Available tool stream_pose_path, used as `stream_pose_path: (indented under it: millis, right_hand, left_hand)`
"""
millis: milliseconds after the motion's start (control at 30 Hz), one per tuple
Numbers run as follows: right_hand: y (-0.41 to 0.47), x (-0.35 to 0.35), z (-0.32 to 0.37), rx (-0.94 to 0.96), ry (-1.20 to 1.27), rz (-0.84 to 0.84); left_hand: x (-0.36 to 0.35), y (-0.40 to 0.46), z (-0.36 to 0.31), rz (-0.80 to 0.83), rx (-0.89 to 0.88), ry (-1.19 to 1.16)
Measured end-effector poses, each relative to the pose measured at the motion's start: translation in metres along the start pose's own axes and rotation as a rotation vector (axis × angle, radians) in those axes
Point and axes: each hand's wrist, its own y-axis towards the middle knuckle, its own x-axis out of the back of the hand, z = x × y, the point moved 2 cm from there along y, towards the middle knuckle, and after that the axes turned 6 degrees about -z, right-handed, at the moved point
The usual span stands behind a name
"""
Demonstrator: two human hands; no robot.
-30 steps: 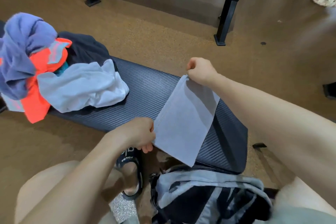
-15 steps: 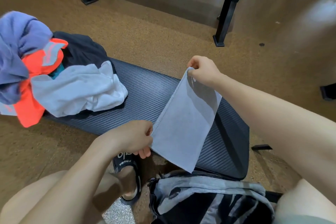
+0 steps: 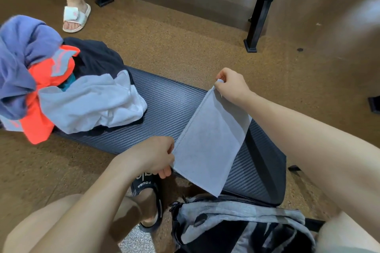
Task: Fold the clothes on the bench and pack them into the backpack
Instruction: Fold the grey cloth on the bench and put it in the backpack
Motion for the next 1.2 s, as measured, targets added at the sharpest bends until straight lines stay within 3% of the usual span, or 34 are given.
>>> stream_pose_path:
  millis: [133, 267, 333, 433, 533, 700, 800, 900, 1100, 1200]
  right_hand:
    - [0.001, -0.005, 0.0, -0.014, -0.071, 0.055]
    - [-0.002, -0.007, -0.003, -0.011, -0.106, 0.076]
    - [-0.01, -0.005, -0.003, 0.024, -0.156, 0.023]
    - [-0.04, 0.001, 0.001, 0.142, -0.192, -0.176]
    - [-0.101, 0.004, 0.002, 0.326, -0.13, -0.266]
    - [-0.233, -0.002, -0.008, 0.492, -0.096, -0.1]
    - [-0.275, -0.012, -0.016, 0.584, -0.28, 0.083]
    - [-0.284, -0.016, -0.027, 0.626, -0.493, 0.143]
    - [-0.276, -0.022, -0.041, 0.726, -0.57, 0.041]
    - [-0.277, -0.023, -0.046, 0.729, -0.523, -0.039]
  left_hand:
    - [-0.002, 0.003, 0.003, -0.022, 0.002, 0.036]
    - [-0.001, 0.005, 0.005, -0.133, -0.013, 0.245]
    - [0.0, 0.005, 0.004, -0.238, -0.038, 0.39]
    - [-0.003, 0.006, 0.0, -0.345, -0.075, 0.431]
    - [-0.007, 0.008, 0.0, -0.386, -0.064, 0.415]
    - [-0.014, 0.007, 0.003, -0.446, -0.059, 0.389]
    - [-0.016, 0.002, 0.002, -0.476, -0.041, 0.343]
    - [-0.019, -0.001, 0.001, -0.486, -0.025, 0.301]
    - [-0.027, -0.012, -0.007, -0.512, -0.04, 0.258]
    - [-0.021, -0.021, -0.007, -0.45, -0.013, 0.084]
